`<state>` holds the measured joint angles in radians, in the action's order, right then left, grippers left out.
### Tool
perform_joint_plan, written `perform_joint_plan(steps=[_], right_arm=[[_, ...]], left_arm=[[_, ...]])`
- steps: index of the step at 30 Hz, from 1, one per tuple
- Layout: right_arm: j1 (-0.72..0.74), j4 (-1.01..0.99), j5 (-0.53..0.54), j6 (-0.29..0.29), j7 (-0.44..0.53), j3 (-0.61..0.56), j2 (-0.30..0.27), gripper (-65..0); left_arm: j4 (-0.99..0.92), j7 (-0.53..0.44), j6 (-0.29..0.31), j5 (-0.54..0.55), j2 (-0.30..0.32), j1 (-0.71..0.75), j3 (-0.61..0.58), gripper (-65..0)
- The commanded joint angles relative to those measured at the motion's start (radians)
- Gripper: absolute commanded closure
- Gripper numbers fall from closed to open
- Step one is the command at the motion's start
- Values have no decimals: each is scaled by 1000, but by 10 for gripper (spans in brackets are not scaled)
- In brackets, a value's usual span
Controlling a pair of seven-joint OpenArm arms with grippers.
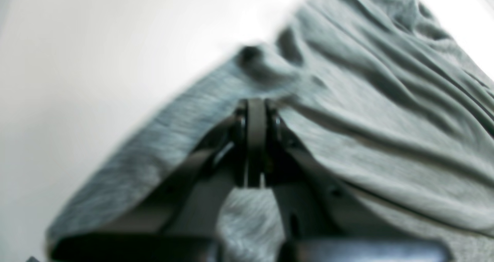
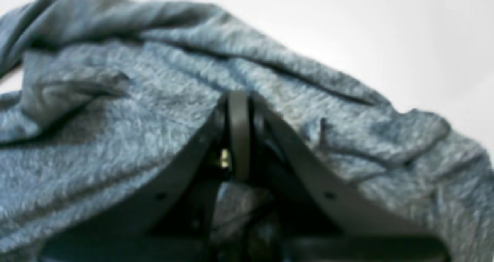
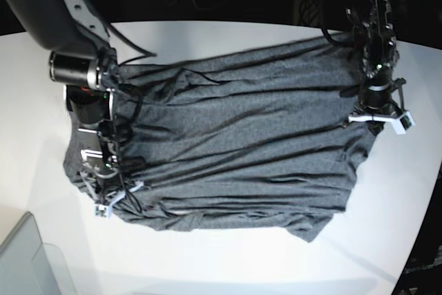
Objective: Layout the t-shirt on the table in an organized manner, then fold the t-shirt properly
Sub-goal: 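Slide both grippers along the shirt's sides toward the collar edge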
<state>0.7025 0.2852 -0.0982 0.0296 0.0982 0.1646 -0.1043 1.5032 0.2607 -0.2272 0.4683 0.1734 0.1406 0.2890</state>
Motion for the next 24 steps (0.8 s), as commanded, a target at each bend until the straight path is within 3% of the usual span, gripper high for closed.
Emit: perform_joint_plan(steps=[1, 8, 13, 18, 24], right_arm=[[29, 10, -1, -10, 21, 2, -15, 0], [27, 16, 1, -36, 150, 3, -24, 0], [26, 18, 1, -36, 228, 3, -22, 0], [-51, 158, 1, -36, 171, 3, -22, 0], [-215, 497, 1, -36, 13, 3, -24, 0]], left_arm=[[43, -30, 4, -4, 8, -31, 3, -4], [41, -28, 4, -4, 5, -147, -6, -5], [-75, -28, 5, -4, 5, -292, -81, -5], [-373, -36, 5, -6, 5, -500, -192, -5], [-863, -39, 5, -6, 5, -770, -363, -1]])
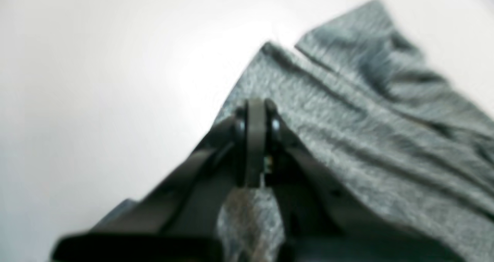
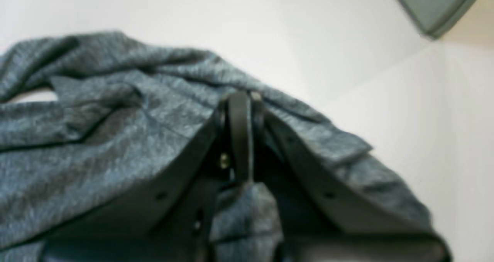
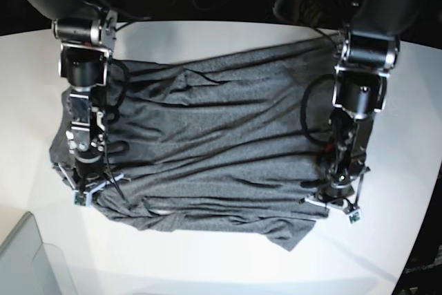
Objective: Layout the t-shirt on the table in an organized manner, then fold the t-shirt properly
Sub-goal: 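Slide both grippers along the shirt's sides toward the collar edge, then pull the collar-side corners with both grippers away from the hem, flattening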
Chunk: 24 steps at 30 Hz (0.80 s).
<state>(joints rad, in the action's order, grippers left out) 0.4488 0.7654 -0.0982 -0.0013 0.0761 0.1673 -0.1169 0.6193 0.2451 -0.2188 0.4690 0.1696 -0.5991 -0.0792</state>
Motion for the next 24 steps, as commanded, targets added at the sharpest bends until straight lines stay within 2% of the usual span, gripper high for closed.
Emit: perform_joint_plan(steps=[1, 3, 7, 11, 16, 20, 22, 24], right_arm=[[6, 76, 1, -6, 4, 1, -10, 0], [-51, 190, 2, -6, -51, 1, -7, 0], [-158, 371, 2, -6, -140, 1, 29, 0], [-284, 541, 2, -6, -213, 1, 32, 0], [-428, 673, 2, -6, -270, 1, 33, 0], [-537, 799, 2, -6, -352, 1, 36, 0], [-575, 868, 2, -6, -393, 1, 66, 0], [-611, 952, 2, -6, -450, 1, 104, 0]], left_arm=[[-51, -26, -3, -8, 9, -68, -26, -1], [-184, -76, -3, -11, -9, -132, -90, -1], [-395, -264, -3, -13, -32, -203, -195, -1], [-505, -444, -3, -9, -29, -216, -219, -4], [-502, -476, -3, -6, 25, -216, -218, -4], [-487, -481, -3, -5, 52, -216, -215, -4], [-441, -474, -3, 12, 55, -213, -207, -2], [-370, -470, -3, 75, 57, -193, -164, -1]])
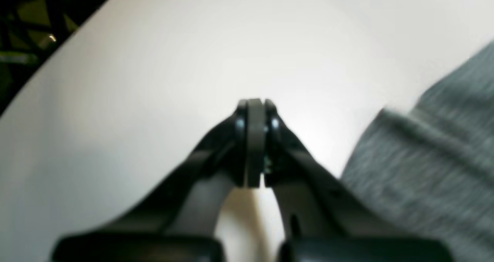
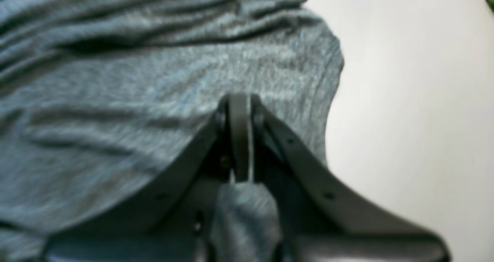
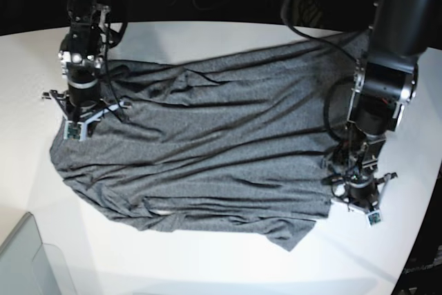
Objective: Layout the t-shirt on the table in an organized manner, then fold the t-shirt properly
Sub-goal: 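Pull the collar-side corners with both grippers away from the hem, flattening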
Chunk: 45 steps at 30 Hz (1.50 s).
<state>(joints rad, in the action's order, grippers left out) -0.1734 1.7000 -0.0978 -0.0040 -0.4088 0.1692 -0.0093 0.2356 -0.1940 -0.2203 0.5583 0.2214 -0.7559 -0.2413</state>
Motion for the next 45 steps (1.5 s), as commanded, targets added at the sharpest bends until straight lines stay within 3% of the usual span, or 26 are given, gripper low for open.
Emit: perform_joint_plan(steps=[1, 3, 9, 16, 22, 26, 34, 45], right_arm=[[-4, 58, 2, -3, 11, -3, 16, 0], [-41, 128, 2, -1, -37, -9, 50, 0], [-101, 190, 17, -1, -161, -12, 118, 0], [-137, 130, 166, -1, -189, -12, 122, 0], [-165, 35, 169, -1, -177, -3, 118, 0], [-226, 38, 168, -8, -115, -1, 118, 0], [-298, 38, 169, -4, -95, 68, 119, 0], [-351, 117, 163, -4, -95, 76, 114, 0]], left_arm=[[52, -29, -1, 16, 5, -17, 20, -1], [160, 6, -1, 53, 6, 37, 40, -1], [704, 267, -11, 108, 114, 310, 52, 0], [1076, 339, -11, 150, 192, 574, 52, 0], [1106, 341, -8, 144, 197, 685, 52, 0], [1103, 342, -6, 142, 198, 706, 52, 0], [1016, 341, -4, 141, 192, 698, 52, 0], [868, 339, -3, 141, 174, 642, 50, 0]])
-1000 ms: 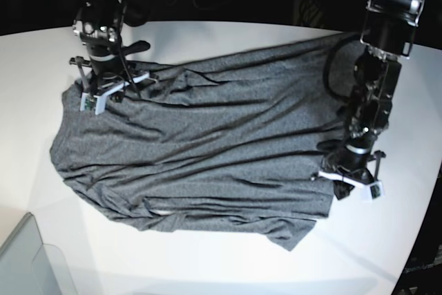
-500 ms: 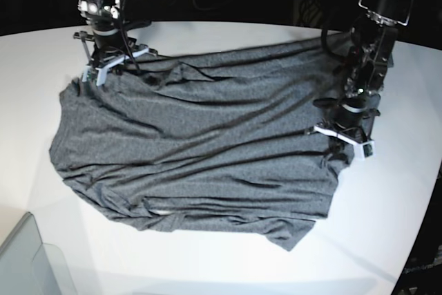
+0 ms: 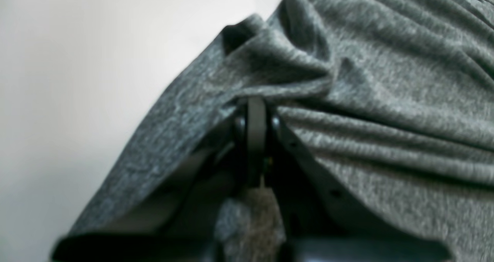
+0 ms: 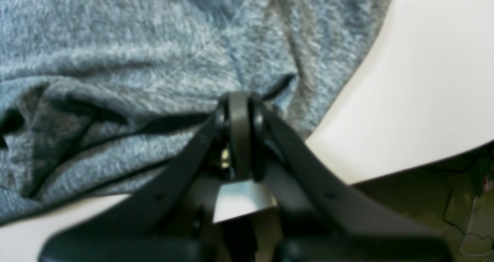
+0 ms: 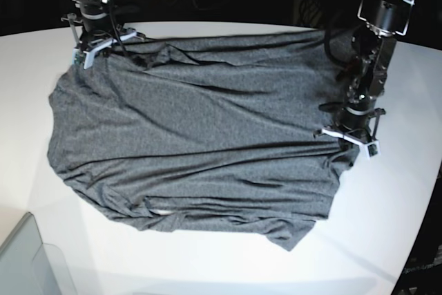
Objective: Layout the t-shirt on the table in an organized manner, then fold the t-shirt properly
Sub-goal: 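Pull the collar-side corners with both grippers away from the hem, flattening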
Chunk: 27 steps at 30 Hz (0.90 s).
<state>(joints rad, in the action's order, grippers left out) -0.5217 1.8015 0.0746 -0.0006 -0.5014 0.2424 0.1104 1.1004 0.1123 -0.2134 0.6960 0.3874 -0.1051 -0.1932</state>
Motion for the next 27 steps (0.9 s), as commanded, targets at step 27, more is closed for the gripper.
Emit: perform_joint_plan(steps=[27], right_arm=[[-24, 162, -3, -6, -1, 59, 2, 0]], left_arm=[[297, 40, -11, 14, 11, 43, 62, -5]])
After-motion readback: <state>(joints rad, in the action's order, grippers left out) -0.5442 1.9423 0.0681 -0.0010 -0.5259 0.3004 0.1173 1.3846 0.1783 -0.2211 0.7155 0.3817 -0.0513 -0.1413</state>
